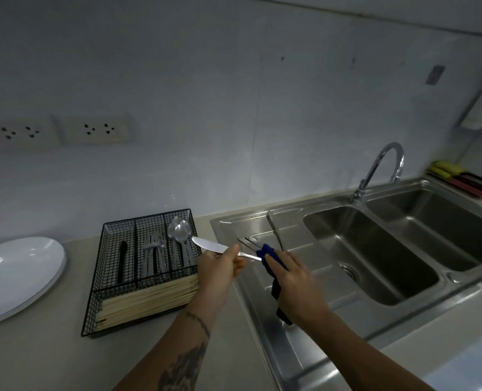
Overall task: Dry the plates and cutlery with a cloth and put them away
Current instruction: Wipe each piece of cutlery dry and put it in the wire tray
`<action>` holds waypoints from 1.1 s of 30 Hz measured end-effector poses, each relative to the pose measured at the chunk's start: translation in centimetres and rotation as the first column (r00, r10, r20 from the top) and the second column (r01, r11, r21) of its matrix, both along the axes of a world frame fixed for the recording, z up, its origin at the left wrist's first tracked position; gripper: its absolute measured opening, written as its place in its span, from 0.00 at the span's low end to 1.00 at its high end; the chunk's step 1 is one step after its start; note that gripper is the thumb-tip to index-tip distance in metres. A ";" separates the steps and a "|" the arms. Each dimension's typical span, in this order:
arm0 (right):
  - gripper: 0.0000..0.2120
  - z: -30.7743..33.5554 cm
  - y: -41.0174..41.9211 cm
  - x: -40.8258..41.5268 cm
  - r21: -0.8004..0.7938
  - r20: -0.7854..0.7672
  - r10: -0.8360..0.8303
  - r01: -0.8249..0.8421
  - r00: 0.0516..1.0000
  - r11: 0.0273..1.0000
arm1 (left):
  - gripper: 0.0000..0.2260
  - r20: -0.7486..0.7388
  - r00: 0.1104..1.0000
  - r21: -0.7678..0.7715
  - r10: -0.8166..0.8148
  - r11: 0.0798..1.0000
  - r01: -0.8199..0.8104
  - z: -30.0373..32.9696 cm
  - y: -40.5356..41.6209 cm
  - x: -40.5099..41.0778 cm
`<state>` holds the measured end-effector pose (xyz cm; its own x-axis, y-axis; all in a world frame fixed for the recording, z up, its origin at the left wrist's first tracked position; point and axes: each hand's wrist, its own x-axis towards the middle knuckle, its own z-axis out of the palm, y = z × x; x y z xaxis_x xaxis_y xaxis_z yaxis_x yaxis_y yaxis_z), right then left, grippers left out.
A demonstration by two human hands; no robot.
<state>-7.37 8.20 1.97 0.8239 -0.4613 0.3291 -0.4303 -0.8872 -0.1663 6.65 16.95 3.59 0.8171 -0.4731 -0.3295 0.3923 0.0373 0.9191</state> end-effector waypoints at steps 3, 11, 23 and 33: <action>0.36 0.4 0.9 1.5 -0.061 -0.027 0.074 -0.075 0.997 0.995 | 0.04 -0.065 0.998 -0.012 -0.004 1.000 0.003 -0.1 -0.1 0.5; 0.39 -1.3 -1.3 2.1 -0.062 -0.111 0.103 -0.110 0.988 0.992 | 0.06 0.021 0.997 0.138 0.074 0.988 -0.076 -1.3 1.5 4.5; 0.37 -2.4 -0.8 10.9 -0.136 -0.188 0.186 -0.213 0.964 0.968 | 0.11 0.155 0.987 0.381 0.033 0.920 -0.091 -0.9 5.0 15.1; 0.41 -4.5 -1.7 14.4 -0.032 -0.212 0.222 -0.234 0.952 0.972 | 0.09 0.298 0.947 0.611 0.122 0.738 -0.287 -3.7 9.5 21.3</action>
<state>7.03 6.46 -2.53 0.9575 -0.2390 0.1616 -0.2351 -0.9710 -0.0430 27.98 26.46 -0.12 0.9573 -0.0303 -0.2874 0.2274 -0.5348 0.8138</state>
